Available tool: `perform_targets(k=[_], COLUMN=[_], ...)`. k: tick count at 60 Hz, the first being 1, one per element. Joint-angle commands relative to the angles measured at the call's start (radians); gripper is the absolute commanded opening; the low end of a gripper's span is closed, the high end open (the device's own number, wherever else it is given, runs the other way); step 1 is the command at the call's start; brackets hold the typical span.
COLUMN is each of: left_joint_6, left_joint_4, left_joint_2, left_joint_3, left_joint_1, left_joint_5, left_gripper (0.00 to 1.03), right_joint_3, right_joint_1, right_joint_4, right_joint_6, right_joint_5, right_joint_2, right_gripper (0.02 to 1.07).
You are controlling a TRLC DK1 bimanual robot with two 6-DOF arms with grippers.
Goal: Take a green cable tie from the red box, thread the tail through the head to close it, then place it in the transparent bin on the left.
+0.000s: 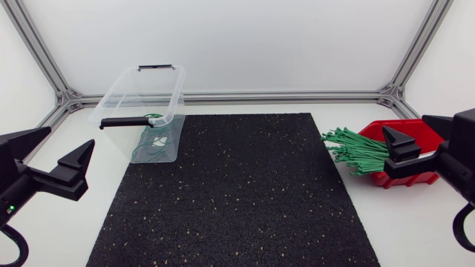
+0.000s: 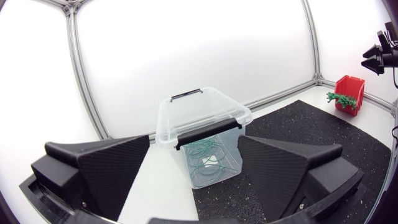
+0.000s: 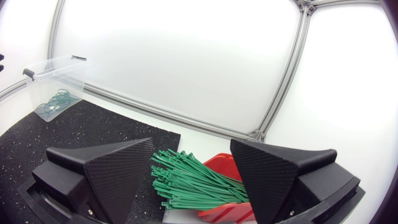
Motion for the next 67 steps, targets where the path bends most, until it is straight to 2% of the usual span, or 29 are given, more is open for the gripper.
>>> perform_targets(k=[1,38,50,67], left_joint_6=[-0.049,-0.253,-0.253,-0.253], left_joint_4=[0.021,0.074,0.074,0.074], left_joint_2=[-0.047,-0.359,-0.359,-0.359], left_joint_3=[-0.058,-0.373,-0.373,-0.373], left_joint_1=[0.011,0.033,0.033,0.033], left_joint_5=[-0.013,-0.081,-0.081,-0.081], left_gripper=[0.99,0.99,0.99,0.99], right_joint_3=[-0.055,-0.350,-0.441,-0.441], right_joint_1=[-0.012,-0.056,-0.070,-0.070], right_joint_4=[0.027,0.117,0.145,0.145], right_joint_6=[0.036,0.219,0.276,0.276], right_joint_5=[-0.002,-0.052,-0.068,-0.068], right_joint_2=[-0.046,-0.363,-0.461,-0.461], right_gripper=[0.92,0.91,0.91,0.88])
